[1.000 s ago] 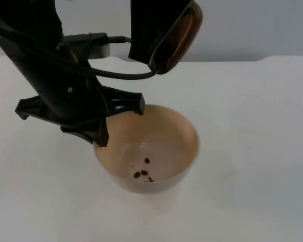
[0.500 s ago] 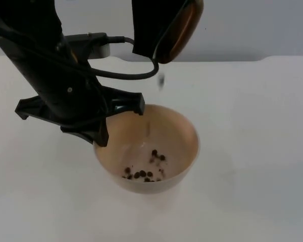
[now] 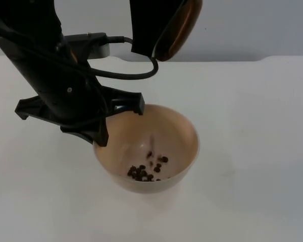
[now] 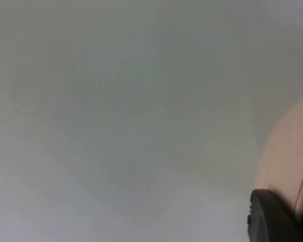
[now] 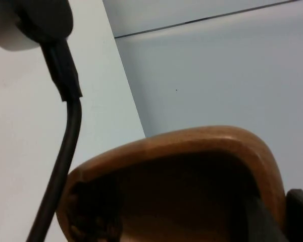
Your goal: Pick up the bowl with the left hand and pour the coffee beans from the cup into the bowl with the right hand.
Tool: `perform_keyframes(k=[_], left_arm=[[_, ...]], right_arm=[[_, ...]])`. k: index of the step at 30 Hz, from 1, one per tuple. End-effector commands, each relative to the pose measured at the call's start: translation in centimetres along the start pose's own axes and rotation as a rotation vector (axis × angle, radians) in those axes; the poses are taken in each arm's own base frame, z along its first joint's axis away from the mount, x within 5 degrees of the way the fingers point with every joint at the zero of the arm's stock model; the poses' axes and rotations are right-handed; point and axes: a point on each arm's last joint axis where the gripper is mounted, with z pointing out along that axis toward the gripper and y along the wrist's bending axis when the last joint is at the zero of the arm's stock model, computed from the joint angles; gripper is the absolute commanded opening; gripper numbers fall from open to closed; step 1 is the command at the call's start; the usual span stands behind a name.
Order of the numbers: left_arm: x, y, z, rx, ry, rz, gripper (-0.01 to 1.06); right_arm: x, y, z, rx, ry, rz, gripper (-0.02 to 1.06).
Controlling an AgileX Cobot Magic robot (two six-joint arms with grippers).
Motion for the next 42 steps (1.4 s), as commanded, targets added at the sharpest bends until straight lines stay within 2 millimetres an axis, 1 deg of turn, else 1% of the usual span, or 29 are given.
perform_keyframes(k=[1,18,21,26,29,30,33,35,37,40,41,42], left_arm=[[0.0,-0.2,-0.1,0.008,-0.006,-0.008,0.00],[0.0,-0.2,-0.1,0.007,-0.004,-0.008,0.00],[0.0,-0.2,-0.1,0.007,-0.004,-0.008,0.00],[0.0,-0.2,-0.1,0.007,-0.004,-0.008,0.00],[0.0,-0.2,-0.1,0.007,-0.004,-0.008,0.00],[0.0,-0.2,-0.1,0.007,-0.004,-0.008,0.00],[0.0,-0.2,-0.1,0.007,-0.004,-0.008,0.00],[0.0,-0.2,-0.1,0.007,-0.004,-0.008,0.00],[0.0,-0.2,-0.1,0.007,-0.004,-0.008,0.00],[0.0,-0.2,-0.1,0.007,-0.004,-0.008,0.00],[0.0,-0.2,-0.1,0.007,-0.004,-0.008,0.00],[0.0,-0.2,-0.1,0.007,-0.004,-0.008,0.00]], right_arm=[[-0.4,-0.2,-0.4,0.020,-0.027,-0.004,0.00],[-0.2,0.1,-0.2,-0.017,-0.013,0.014,0.00],[0.2,-0.5,0.1,-0.041,0.004,0.056,0.00],[0.6,-0.8,0.3,-0.075,0.019,0.087,0.00],[1.3,-1.7,0.5,-0.114,0.039,0.145,0.00],[1.3,-1.7,0.5,-0.114,0.039,0.145,0.00],[2.3,-2.7,0.7,-0.166,0.064,0.213,0.00],[3.1,-3.6,1.2,-0.206,0.092,0.269,0.00],[3.4,-3.7,1.5,-0.229,0.095,0.290,0.00],[3.8,-3.9,2.2,-0.326,0.094,0.349,0.00],[3.8,-3.9,2.2,-0.326,0.094,0.349,0.00],[3.9,-4.0,2.4,-0.368,0.090,0.369,0.00]])
